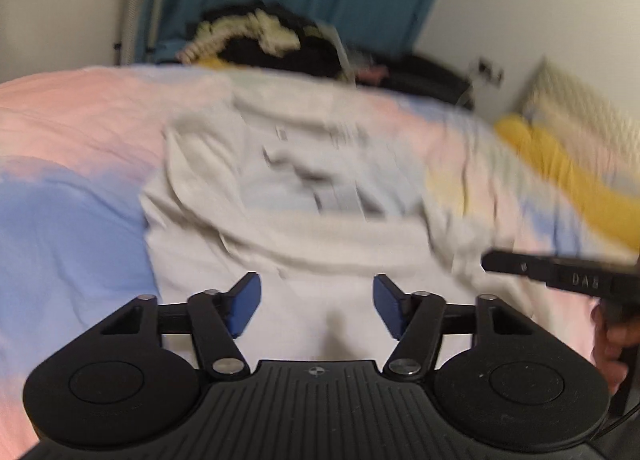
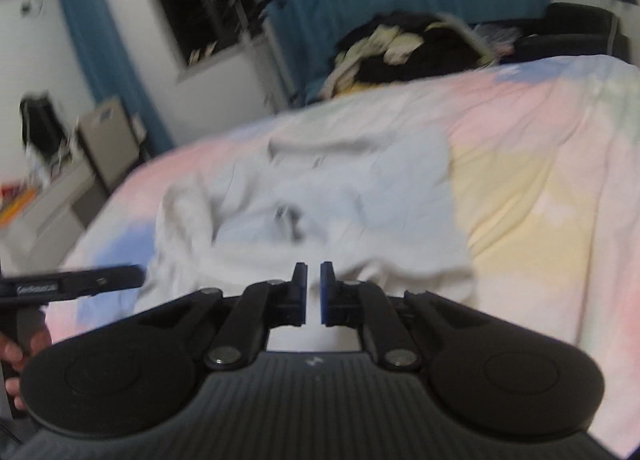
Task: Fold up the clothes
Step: 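Release the hem with both grippers and smooth the folded shirt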
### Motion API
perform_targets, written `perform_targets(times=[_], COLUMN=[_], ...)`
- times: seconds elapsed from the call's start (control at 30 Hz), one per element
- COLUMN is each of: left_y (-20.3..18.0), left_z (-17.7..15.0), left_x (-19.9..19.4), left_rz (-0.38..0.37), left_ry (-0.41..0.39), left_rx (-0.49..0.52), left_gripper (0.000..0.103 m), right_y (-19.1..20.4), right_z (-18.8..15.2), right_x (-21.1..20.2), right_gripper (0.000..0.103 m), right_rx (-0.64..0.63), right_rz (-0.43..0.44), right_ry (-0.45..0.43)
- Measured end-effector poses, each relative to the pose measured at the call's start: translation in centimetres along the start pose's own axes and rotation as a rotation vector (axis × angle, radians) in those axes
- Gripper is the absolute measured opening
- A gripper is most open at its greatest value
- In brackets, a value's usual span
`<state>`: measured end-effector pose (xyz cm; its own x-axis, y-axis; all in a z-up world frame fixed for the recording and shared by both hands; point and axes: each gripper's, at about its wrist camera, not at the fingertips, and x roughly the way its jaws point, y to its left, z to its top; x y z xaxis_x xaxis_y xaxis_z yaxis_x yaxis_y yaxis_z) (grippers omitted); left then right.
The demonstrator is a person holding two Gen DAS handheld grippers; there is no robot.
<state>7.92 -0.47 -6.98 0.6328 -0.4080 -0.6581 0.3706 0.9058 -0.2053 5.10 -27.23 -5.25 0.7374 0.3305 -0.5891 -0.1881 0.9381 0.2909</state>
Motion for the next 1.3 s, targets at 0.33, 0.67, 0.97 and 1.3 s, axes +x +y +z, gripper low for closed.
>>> perform_targets(times=[0.33,0.67,0.97,1.3], left_y=[1.3,4.9,5.9,1.1], left_z=[0.8,5.0,6.7,4.6], left_x=[4.4,6.0,5.0,2.0], left_rz=[0.111,0.176,0.162,0.085], left_ry=[0.055,-0.16,-0.277,-0.266], left_rx=[-0.038,-0.141,-0.171,-0.022], left_gripper=[0.049,0.049,0.061,0.068], right_y=[-2.7,-5.3,-4.7,-3.7], right_z=[-0.6,2.9,2.9,2.5], right_x=[4.2,5.8,5.3,4.5], right_gripper=[0.006,0.01,0.01,0.011], right_rx=[0.056,0.124,0.119,0.103], right_rz=[-0.106,-0.141,-0.141,-0.137], right_ry=[0.065,-0.111,-0.143,-0.158])
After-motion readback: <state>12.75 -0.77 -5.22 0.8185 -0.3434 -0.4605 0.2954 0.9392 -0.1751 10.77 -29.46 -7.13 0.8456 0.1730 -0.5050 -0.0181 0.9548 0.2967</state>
